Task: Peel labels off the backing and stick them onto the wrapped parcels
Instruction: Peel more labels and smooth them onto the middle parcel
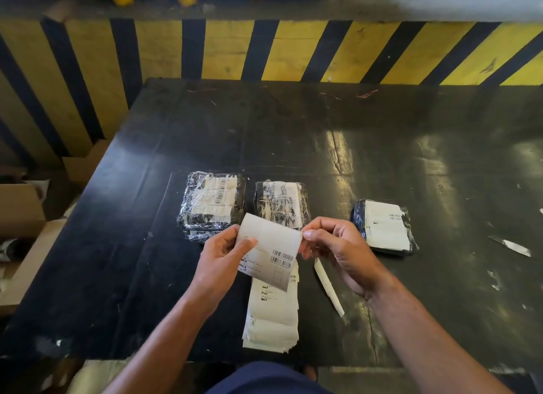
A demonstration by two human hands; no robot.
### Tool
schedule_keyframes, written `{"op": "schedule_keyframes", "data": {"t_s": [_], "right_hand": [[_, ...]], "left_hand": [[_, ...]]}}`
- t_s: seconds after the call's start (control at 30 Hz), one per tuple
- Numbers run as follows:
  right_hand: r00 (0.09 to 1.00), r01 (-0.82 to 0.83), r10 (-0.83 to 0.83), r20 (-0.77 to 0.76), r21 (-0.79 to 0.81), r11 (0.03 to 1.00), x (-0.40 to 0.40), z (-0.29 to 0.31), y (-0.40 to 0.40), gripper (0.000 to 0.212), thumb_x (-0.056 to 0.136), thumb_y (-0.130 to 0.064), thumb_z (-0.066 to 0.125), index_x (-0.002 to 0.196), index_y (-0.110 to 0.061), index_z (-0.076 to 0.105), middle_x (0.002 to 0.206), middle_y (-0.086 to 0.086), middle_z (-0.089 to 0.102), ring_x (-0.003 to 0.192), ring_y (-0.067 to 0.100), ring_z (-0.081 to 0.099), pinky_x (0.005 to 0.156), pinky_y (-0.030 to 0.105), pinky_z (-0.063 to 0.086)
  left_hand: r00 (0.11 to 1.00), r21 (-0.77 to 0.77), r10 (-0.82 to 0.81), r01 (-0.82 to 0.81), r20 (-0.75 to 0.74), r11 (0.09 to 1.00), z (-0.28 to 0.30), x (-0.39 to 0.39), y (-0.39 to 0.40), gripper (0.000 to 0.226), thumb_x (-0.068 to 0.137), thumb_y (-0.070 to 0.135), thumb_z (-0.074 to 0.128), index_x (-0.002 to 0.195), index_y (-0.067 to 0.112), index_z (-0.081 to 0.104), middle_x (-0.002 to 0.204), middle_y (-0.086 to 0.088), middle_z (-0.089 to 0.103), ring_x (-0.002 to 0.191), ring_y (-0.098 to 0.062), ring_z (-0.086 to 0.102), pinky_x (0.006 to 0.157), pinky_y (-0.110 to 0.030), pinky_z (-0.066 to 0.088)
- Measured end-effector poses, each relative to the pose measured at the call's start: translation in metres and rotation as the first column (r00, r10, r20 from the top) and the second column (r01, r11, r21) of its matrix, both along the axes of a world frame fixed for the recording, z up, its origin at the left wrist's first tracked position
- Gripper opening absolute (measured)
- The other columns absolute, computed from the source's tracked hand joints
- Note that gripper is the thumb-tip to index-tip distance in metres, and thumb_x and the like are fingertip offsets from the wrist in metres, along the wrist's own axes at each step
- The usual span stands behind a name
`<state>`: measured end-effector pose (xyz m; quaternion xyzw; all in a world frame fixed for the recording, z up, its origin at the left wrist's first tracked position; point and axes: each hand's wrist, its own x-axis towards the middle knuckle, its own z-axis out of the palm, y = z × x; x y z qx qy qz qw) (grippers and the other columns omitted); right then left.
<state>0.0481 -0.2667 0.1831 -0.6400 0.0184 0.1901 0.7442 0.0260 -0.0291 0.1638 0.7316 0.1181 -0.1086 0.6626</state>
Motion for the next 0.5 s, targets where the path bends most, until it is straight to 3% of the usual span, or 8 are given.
{"op": "schedule_keyframes", "data": {"t_s": [0.37, 0.5], "right_hand": [[1.0, -0.02, 0.02, -0.003, -0.017, 1.0, -0.0085, -0.0017, -0.001, 0.018, 0.098, -0.003, 0.062, 0.086, -0.005, 0.075, 0.085, 0.021, 0.076, 0.072, 0.022, 0.066, 0.072, 0.031, 0.048], [0.999, -0.043, 0.043, 0.005, -0.005, 0.999, -0.0085, -0.0015, -0.0023, 0.012, 0.094, -0.006, 0.066, 0.086, -0.005, 0.076, 0.086, 0.025, 0.075, 0.072, 0.024, 0.066, 0.072, 0.033, 0.047]], "left_hand": [[0.999, 0.016, -0.032, 0.033, -0.039, 0.999, -0.0017, -0.0013, -0.0027, 0.017, 0.105, 0.013, 0.057, 0.108, 0.007, 0.073, 0.102, -0.004, 0.081, 0.091, -0.007, 0.073, 0.083, -0.03, 0.052], [0.998, 0.009, -0.039, 0.039, -0.057, 0.999, -0.0027, -0.0007, -0.0027, 0.017, 0.106, 0.015, 0.057, 0.106, 0.006, 0.073, 0.102, -0.006, 0.08, 0.096, -0.021, 0.073, 0.086, -0.038, 0.051]]}}
